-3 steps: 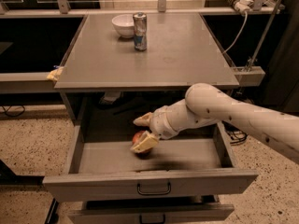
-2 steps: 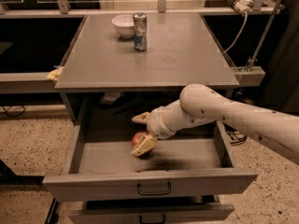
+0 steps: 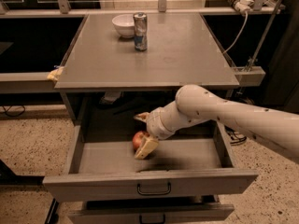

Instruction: Pick apple from top drawer and place on counter

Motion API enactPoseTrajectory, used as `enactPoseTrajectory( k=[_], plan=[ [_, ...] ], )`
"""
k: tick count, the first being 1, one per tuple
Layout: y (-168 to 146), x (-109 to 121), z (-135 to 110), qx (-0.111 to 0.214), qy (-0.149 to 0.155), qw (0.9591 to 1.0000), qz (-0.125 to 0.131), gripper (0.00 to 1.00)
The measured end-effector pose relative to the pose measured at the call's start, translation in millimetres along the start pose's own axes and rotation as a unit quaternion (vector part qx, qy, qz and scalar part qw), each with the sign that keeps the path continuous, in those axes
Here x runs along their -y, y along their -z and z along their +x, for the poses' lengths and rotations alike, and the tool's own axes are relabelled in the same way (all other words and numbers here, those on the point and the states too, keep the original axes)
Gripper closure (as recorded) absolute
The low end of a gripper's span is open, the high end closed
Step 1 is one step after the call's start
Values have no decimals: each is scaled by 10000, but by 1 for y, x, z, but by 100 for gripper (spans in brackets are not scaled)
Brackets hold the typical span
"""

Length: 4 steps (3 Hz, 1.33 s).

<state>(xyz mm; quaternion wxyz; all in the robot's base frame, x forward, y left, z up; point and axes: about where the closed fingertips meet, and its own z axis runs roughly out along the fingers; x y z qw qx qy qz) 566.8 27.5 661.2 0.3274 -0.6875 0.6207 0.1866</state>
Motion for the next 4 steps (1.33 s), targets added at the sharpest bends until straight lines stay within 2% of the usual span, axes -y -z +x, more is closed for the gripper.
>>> enactPoseTrajectory(
  k=[2, 3, 4],
  plan=[
    [-14, -8, 24, -530, 169, 9984, -127, 20],
    [-19, -8, 35, -723, 131, 9972, -141, 38],
    [-19, -8, 36, -735, 127, 9971, -142, 60]
  ],
)
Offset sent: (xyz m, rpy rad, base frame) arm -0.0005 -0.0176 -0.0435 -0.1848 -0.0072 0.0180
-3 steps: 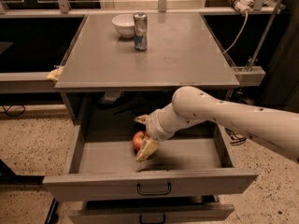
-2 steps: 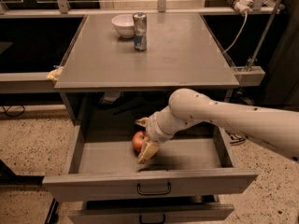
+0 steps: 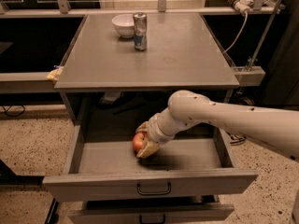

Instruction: Pick apple from top drawer and place on counter

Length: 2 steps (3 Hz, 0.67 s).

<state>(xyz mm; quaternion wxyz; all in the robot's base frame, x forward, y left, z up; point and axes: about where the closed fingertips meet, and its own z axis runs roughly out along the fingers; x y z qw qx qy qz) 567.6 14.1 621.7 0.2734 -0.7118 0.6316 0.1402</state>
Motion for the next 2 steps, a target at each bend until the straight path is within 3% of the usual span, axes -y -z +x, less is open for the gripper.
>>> enactPoseTrajectory(
  k=[1, 2],
  plan=[
    [10, -5, -4, 70, -46, 10000, -8, 83],
    [40, -16, -17, 108, -98, 9999, -37, 100]
  ],
)
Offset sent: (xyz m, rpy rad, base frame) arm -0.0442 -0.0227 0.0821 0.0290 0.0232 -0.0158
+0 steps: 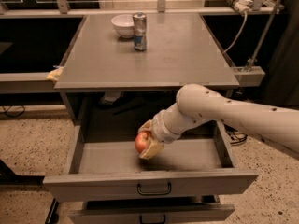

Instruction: Pick apple from top drawer and place on counter

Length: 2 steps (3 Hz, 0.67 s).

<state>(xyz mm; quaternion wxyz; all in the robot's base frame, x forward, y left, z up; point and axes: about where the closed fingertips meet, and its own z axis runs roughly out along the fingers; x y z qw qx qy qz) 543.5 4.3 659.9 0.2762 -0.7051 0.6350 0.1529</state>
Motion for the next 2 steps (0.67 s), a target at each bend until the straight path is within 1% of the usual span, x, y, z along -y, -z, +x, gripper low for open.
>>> enactPoseTrajectory(
  k=[1, 2],
  plan=[
    [44, -1, -22, -139, -72, 9999, -52, 100],
    [99, 6, -48, -324, -189, 9993, -28, 100]
  ],
)
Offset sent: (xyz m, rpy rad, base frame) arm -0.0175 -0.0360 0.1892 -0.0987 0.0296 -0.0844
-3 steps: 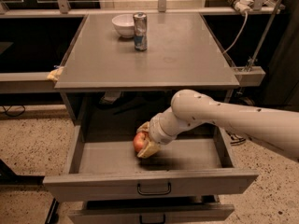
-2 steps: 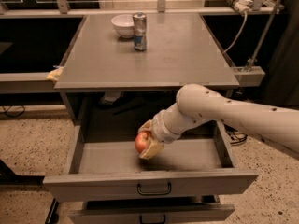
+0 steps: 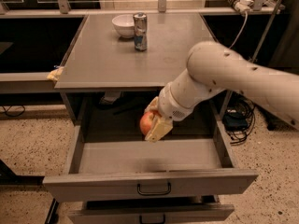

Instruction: Pick apple from top drawer and place on counter

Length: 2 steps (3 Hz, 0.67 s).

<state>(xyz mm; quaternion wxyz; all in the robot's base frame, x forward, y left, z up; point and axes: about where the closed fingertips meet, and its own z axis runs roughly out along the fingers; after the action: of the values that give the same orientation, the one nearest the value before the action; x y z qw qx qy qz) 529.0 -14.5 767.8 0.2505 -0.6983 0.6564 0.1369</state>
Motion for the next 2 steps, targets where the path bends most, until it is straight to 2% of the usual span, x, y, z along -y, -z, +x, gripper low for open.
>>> enactPoseTrajectory(
  k=[1, 2],
  plan=[
    [85, 19, -32, -203, 31, 9995, 249, 100],
    [84, 19, -33, -219, 28, 9995, 245, 100]
  ],
)
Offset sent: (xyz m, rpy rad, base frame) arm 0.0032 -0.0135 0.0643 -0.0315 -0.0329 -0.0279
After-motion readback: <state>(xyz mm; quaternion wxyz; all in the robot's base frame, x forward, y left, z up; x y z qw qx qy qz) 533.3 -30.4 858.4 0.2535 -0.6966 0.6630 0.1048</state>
